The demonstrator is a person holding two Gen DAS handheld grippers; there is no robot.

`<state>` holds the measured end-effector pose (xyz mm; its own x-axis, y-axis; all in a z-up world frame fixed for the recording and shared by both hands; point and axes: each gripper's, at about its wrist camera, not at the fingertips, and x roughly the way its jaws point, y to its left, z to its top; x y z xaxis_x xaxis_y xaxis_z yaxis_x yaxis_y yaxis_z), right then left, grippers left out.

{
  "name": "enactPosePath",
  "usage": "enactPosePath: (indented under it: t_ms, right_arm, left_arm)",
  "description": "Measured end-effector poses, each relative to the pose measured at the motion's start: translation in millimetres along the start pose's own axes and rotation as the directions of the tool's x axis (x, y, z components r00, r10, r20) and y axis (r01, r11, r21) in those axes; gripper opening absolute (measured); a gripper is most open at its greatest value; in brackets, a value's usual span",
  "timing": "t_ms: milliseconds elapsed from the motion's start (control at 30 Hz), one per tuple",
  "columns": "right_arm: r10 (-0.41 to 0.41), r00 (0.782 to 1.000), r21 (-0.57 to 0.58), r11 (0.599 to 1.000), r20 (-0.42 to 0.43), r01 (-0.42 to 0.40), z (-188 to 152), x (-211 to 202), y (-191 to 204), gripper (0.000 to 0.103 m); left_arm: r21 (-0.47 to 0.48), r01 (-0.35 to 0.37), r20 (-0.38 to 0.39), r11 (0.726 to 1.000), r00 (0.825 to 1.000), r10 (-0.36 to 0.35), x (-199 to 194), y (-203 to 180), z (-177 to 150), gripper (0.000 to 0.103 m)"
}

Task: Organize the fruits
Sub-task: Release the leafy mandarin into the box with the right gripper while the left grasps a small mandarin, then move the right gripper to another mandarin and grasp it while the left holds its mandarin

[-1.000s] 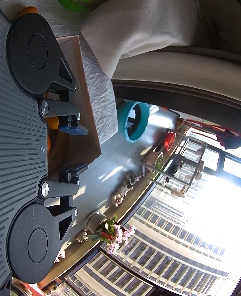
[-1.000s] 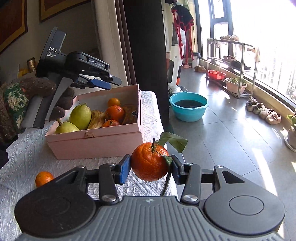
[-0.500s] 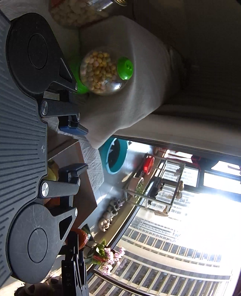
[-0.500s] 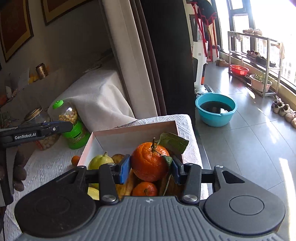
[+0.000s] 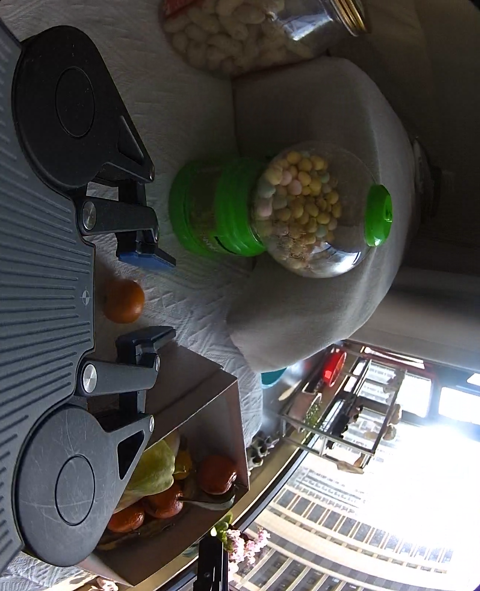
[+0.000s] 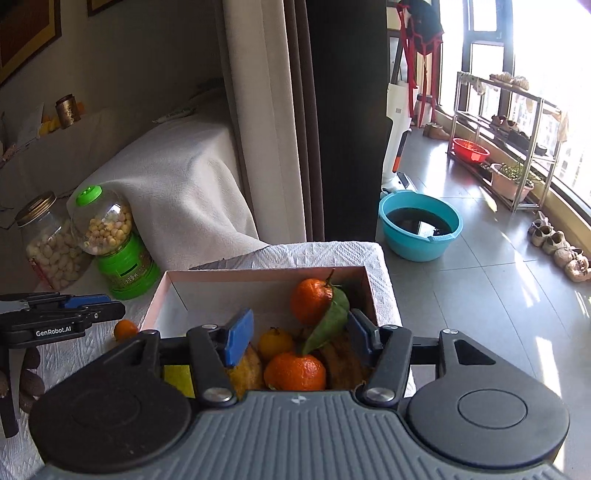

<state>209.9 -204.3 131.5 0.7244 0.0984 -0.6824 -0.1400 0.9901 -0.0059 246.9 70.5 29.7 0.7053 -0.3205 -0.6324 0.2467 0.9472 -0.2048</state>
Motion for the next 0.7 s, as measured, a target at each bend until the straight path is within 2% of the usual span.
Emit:
enactPosePath:
  t_ms: [200,433,567,700]
  right_arm:
    - [-0.035,0.999,-0.055,0.998,0.021,0.036,-38.0,-39.4,-1.1,0.059]
    - [-0.087,0.995,-0.052,0.995,0.056,0.09,-89.5,-81.4,-11.2,0.064]
    - [-0.118,0.992,-0.049,0.992,0.042,0.12,-113.0,-88.2,-15.9,0.065]
    - [-0.084,0.996,0.003,0.997,0.005,0.083,-132.0,-86.9,-17.7,0.065]
  left_arm:
    - [0.028,-0.027,-0.035,0.999,0.999,0.028,14.3,-11.3,-7.4,0.037]
    - [0.054,-0.061,-0.05,0.997,0.997,0.064,23.7,-18.1,-15.6,0.033]
    - [0.063,0.0,-0.068,0.998,0.998,0.004,5.2,-28.7,-28.4,0.033]
    - [0.1,0.023,-0.079,0.995,0.997,-0.016,-22.2,-44.0,-51.6,0.033]
